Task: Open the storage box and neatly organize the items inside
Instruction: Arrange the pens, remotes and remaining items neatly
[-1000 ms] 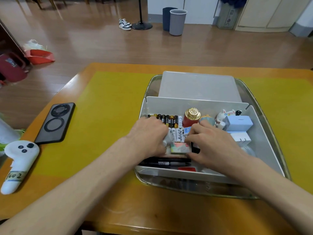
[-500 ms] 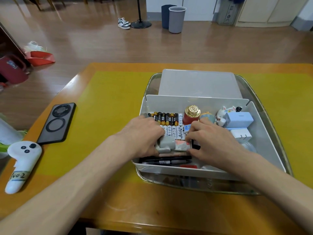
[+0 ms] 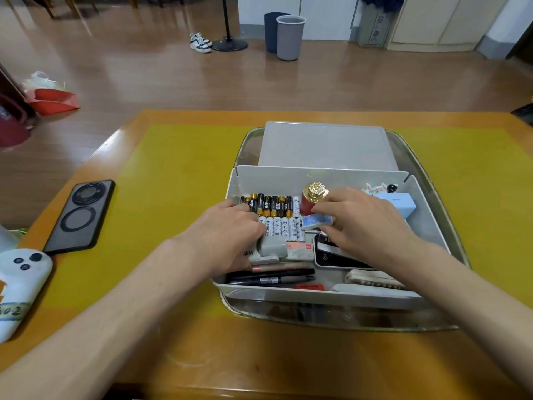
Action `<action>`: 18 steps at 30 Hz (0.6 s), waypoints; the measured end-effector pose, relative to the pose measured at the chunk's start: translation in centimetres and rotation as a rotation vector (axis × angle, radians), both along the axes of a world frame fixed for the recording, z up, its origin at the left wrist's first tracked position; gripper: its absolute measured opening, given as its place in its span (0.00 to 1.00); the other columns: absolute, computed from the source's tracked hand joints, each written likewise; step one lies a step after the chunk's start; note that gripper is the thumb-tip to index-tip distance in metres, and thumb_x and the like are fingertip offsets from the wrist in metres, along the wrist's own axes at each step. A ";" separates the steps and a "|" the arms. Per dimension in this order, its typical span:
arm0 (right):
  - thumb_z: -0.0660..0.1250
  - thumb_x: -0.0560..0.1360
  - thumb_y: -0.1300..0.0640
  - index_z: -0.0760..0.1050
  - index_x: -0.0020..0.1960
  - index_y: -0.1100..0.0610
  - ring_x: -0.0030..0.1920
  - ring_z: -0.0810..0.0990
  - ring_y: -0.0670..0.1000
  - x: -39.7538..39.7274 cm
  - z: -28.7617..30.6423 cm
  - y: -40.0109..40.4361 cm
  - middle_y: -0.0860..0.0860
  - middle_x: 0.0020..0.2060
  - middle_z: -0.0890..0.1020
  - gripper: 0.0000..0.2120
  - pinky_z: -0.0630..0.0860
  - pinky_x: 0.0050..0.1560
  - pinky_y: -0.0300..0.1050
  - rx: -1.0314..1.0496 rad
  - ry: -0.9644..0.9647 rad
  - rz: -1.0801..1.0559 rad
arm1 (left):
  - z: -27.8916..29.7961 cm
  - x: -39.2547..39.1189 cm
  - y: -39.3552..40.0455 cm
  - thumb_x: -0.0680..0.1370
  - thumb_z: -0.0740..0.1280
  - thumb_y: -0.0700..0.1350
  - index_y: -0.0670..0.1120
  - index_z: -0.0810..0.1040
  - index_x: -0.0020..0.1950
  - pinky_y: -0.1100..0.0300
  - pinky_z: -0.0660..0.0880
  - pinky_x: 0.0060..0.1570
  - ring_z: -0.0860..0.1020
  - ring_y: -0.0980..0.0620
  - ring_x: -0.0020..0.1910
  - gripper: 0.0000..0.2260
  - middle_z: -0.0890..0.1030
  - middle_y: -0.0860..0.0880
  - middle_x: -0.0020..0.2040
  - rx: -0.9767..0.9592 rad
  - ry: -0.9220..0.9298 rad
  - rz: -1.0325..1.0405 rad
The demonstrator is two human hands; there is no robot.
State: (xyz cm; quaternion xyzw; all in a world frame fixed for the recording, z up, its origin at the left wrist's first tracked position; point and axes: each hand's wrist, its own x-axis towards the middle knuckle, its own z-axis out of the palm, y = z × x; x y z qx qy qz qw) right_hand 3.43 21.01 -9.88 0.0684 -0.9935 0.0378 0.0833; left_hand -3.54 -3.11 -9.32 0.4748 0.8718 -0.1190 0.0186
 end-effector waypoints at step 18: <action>0.67 0.75 0.51 0.79 0.51 0.43 0.52 0.78 0.52 0.2 -0.4 -0.1 0.42 0.48 0.80 0.07 0.66 0.36 0.46 -0.044 0.008 -0.045 | 0.0 0.3 -0.4 0.74 0.68 0.60 0.55 0.77 0.58 0.53 0.66 0.66 0.75 0.51 0.57 0.16 0.78 0.54 0.53 0.064 -0.007 -0.007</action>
